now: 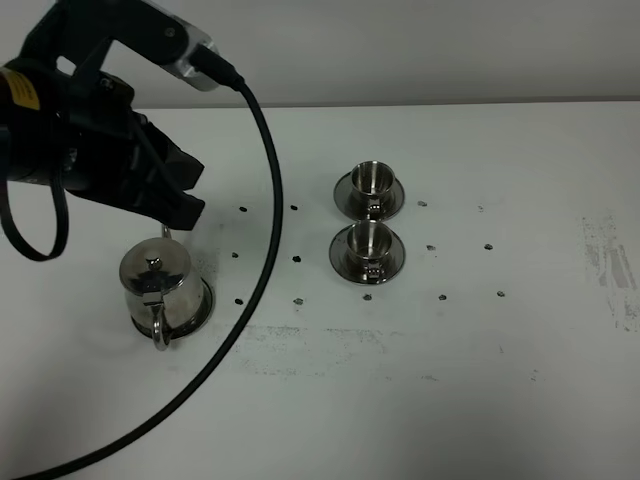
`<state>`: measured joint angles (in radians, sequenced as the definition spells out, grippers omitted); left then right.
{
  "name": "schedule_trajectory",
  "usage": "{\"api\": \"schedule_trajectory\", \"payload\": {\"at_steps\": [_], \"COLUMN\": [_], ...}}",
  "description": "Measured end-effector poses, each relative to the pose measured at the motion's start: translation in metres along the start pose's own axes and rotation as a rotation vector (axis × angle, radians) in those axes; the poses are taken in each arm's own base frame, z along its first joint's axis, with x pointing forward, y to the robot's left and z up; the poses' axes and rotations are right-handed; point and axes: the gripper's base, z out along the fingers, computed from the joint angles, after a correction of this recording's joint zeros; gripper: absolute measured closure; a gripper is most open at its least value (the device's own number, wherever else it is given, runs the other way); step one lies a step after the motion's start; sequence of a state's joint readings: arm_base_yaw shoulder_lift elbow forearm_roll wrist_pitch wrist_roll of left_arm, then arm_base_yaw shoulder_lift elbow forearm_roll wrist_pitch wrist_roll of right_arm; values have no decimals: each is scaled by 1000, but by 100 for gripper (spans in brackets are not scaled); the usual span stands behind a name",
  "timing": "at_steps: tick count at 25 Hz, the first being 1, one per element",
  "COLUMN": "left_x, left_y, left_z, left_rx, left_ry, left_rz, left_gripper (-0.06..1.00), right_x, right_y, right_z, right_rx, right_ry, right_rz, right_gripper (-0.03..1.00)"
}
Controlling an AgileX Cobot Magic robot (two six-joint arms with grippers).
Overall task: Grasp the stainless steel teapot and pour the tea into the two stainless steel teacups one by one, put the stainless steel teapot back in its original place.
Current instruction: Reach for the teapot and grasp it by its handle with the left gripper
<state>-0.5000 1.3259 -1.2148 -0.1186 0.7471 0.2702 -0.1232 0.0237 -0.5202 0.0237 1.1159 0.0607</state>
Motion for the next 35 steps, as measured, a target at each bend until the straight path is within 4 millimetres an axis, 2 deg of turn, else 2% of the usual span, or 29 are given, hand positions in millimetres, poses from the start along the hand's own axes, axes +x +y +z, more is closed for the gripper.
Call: {"api": "schedule_trajectory", "payload": {"at_steps": [5,9,13,18,21,27,35], "left_x": [17,30,41,64,84,112,124], "left_y": [-5,-22,-34,-35,-36,-37,-35], "left_z": [-1,5,24,48,63,83,108], "left_rx": [1,26,33,-1,-2,-28,-53], "left_ry": [197,277,240,192,187,99,139], "left_rz": [-60,-19,-8,-30,-43,-84,-121], "left_gripper": [70,70,70,70,70,70,70], "right_x": [0,0,0,0,0,0,0], "right_y": [0,0,0,0,0,0,0], "right_z": [0,0,0,0,0,0,0], "right_rx": [0,0,0,0,0,0,0], "right_ry": [0,0,-1,-1,-1,-1,-1], "right_rz": [0,0,0,1,1,0,0], "right_gripper": [69,69,69,69,69,69,69]}}
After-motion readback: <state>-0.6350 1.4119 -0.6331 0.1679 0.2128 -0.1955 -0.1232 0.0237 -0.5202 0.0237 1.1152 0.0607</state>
